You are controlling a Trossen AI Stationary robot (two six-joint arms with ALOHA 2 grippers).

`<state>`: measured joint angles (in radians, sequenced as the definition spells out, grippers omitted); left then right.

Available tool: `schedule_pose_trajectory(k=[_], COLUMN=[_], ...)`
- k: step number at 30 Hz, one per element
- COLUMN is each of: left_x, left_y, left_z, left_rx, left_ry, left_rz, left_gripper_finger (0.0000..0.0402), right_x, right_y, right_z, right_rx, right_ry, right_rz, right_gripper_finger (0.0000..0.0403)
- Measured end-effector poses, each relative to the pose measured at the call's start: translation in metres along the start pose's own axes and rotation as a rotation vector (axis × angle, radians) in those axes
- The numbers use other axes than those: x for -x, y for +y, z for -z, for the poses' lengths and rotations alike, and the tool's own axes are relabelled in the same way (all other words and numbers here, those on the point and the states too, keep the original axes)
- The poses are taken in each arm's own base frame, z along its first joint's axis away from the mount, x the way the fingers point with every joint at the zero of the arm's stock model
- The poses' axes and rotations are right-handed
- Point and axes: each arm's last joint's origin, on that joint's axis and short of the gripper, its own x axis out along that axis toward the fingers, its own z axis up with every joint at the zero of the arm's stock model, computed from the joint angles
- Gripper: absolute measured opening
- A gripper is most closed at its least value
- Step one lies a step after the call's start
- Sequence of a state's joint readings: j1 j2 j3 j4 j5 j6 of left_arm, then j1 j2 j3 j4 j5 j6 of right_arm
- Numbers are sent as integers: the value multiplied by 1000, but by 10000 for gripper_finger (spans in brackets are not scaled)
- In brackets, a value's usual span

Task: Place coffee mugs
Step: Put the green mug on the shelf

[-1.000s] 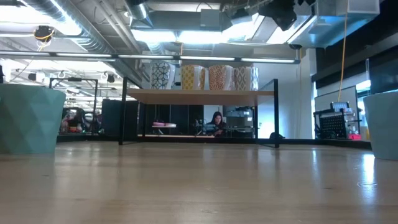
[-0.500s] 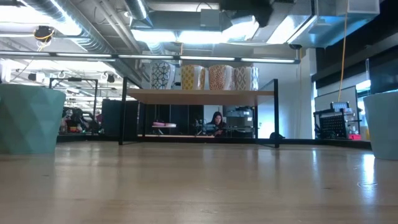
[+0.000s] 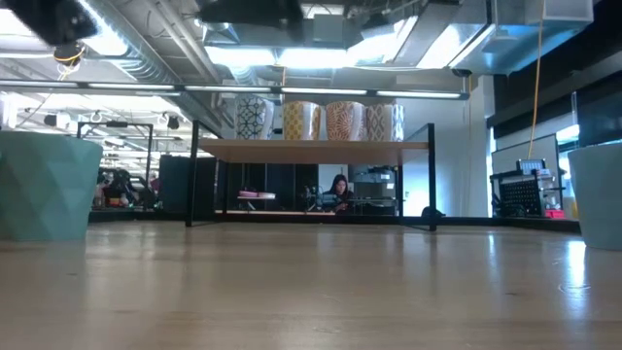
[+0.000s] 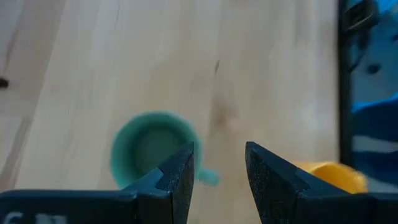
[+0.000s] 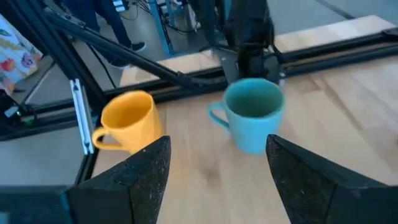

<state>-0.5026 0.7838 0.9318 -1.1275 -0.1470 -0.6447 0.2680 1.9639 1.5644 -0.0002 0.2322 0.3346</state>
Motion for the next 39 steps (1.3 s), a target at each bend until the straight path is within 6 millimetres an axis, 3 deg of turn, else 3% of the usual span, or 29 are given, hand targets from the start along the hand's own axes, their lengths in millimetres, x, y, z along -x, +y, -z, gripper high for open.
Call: schedule_pose_trajectory(k=[9, 14, 25, 29, 34, 39], left_x=[-54, -79, -112, -121, -130, -132], left_y=[6, 3, 2, 1, 0, 0], left_z=[23, 26, 32, 29, 25, 19], left_rx=[-47, -127, -243, -276, -264, -226], left_ry=[178, 169, 194, 205, 205, 175], left_rz=[-61, -48, -86, -104, -91, -82], left_gripper_finger=[137, 137, 134, 103, 30, 23], right_x=[-32, -32, -32, -32, -31, -29], right_y=[2, 1, -1, -1, -3, -5], right_z=[18, 19, 21, 21, 28, 38], right_rx=[9, 13, 19, 21, 26, -40], right_ry=[40, 48, 57, 65, 134, 246], right_rz=[17, 41, 68, 70, 77, 80], right_gripper_finger=[253, 253, 253, 253, 253, 253])
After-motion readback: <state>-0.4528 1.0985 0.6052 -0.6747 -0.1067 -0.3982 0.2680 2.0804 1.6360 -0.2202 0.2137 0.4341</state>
